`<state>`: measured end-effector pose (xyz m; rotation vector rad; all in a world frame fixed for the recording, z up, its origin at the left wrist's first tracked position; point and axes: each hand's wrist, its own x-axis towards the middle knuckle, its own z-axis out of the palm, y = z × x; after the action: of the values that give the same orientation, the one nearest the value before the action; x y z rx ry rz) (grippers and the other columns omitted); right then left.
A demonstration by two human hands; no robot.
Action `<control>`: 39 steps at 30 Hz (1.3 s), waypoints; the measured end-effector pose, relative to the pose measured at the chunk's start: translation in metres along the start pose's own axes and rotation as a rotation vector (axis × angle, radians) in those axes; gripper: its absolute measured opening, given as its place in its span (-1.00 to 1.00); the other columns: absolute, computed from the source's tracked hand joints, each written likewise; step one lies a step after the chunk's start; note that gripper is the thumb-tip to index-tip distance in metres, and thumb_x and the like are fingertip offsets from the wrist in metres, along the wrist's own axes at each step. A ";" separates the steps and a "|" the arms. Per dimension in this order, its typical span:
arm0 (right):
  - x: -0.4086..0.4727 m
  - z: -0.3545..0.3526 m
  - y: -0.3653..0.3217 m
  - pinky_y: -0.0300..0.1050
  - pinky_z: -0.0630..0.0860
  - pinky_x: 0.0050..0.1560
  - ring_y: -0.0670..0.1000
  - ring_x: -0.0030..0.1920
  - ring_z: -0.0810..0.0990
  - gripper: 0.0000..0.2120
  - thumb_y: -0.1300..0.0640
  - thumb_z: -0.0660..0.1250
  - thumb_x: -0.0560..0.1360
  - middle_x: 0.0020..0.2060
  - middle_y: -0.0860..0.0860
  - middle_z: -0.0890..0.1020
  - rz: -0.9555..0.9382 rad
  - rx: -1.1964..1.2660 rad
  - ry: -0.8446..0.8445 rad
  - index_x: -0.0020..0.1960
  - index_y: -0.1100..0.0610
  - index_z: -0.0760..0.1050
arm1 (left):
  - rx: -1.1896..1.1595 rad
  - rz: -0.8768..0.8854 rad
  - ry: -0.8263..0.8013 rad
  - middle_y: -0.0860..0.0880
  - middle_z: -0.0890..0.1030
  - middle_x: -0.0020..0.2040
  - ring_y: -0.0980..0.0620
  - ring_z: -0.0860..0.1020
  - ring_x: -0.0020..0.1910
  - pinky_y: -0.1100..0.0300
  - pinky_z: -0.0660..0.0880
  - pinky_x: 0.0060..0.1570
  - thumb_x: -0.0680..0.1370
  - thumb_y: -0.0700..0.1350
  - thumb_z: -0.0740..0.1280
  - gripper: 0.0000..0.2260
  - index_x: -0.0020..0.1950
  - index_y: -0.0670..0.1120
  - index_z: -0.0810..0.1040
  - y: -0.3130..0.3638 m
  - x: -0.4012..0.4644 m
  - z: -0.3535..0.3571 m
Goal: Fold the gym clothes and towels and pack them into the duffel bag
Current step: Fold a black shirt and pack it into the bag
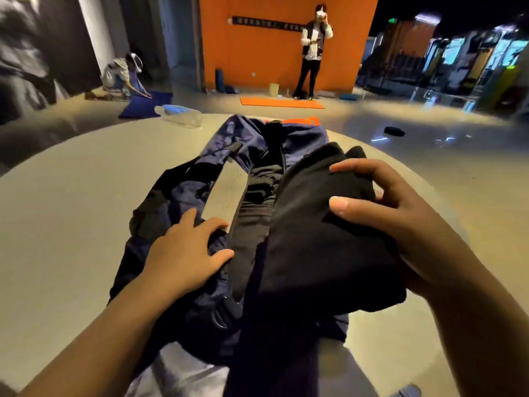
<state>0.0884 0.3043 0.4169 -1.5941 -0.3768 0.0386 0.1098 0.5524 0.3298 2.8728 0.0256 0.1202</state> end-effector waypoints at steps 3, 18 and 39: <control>0.027 0.010 -0.021 -0.11 0.62 -0.15 0.04 -0.08 0.66 -0.55 0.04 0.52 0.20 -0.02 0.05 0.62 0.023 -0.256 -0.017 0.08 -0.05 0.53 | -0.162 -0.036 0.014 0.07 0.46 0.30 -0.04 0.49 0.22 -0.03 0.48 0.15 0.48 0.14 0.38 -0.57 0.32 0.10 0.44 0.000 0.009 -0.007; 0.094 0.119 0.060 -0.12 0.37 -0.34 0.06 -0.16 0.52 -0.67 0.00 0.38 0.42 -0.13 0.04 0.54 0.038 -0.896 -0.276 0.14 -0.01 0.38 | -0.070 -0.189 0.252 0.05 0.43 0.24 -0.06 0.50 0.10 0.15 0.32 -0.11 0.44 -0.15 0.37 -0.58 0.28 0.07 0.46 -0.068 -0.012 -0.064; 0.115 0.177 0.069 -0.11 0.45 -0.07 0.06 0.09 0.54 -0.24 -0.03 0.40 0.43 0.15 0.03 0.50 0.221 -0.674 -0.423 0.50 -0.09 0.07 | -0.202 -0.069 0.078 0.07 0.38 0.19 0.11 0.37 0.08 0.30 0.37 -0.01 0.42 -0.21 0.42 -0.48 0.36 0.04 0.43 -0.073 -0.007 -0.113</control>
<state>0.1671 0.5047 0.3612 -2.2966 -0.5768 0.4655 0.0926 0.6522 0.4184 2.6607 0.1208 0.2088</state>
